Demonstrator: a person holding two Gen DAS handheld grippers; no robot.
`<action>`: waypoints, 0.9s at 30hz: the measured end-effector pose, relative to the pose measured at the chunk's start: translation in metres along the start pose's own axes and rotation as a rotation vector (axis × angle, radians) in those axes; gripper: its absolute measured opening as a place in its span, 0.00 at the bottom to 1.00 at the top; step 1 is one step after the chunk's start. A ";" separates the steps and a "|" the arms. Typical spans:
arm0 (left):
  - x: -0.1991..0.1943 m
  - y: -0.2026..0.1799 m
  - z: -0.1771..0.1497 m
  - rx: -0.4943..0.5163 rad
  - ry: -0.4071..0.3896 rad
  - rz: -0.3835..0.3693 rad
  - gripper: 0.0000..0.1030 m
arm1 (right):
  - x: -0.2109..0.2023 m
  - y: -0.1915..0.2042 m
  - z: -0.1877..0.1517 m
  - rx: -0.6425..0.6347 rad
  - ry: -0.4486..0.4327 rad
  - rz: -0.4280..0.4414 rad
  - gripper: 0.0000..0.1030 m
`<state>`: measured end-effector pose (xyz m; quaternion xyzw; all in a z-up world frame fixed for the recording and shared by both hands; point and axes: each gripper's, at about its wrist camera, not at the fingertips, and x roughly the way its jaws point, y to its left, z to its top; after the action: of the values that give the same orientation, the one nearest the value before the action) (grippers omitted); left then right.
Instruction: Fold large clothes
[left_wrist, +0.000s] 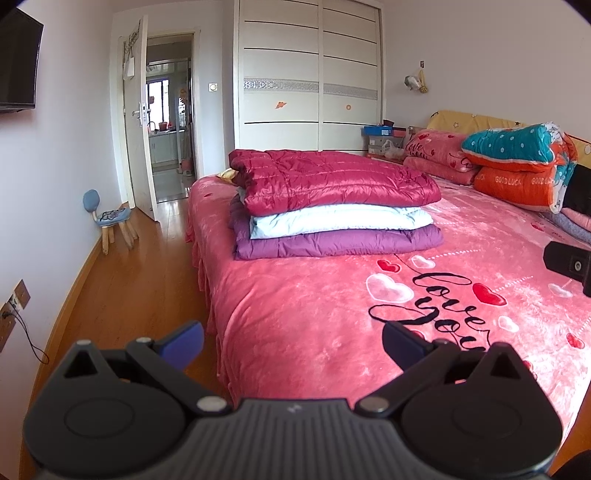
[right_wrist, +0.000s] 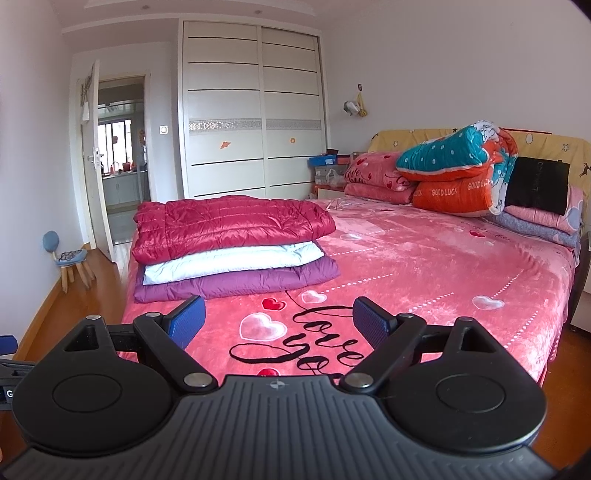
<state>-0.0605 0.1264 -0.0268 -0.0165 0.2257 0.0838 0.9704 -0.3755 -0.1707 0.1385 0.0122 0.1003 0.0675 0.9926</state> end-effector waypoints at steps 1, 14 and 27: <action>0.000 0.000 0.000 0.001 0.002 0.002 0.99 | 0.001 -0.001 0.000 0.002 0.002 0.000 1.00; 0.005 -0.003 -0.003 0.016 0.013 0.016 0.99 | 0.009 0.000 -0.002 0.007 0.009 -0.001 1.00; 0.009 -0.004 -0.005 0.011 0.006 0.029 0.99 | 0.019 0.005 -0.004 0.006 0.009 -0.007 1.00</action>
<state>-0.0543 0.1235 -0.0350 -0.0082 0.2294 0.0967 0.9685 -0.3581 -0.1631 0.1314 0.0146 0.1049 0.0636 0.9923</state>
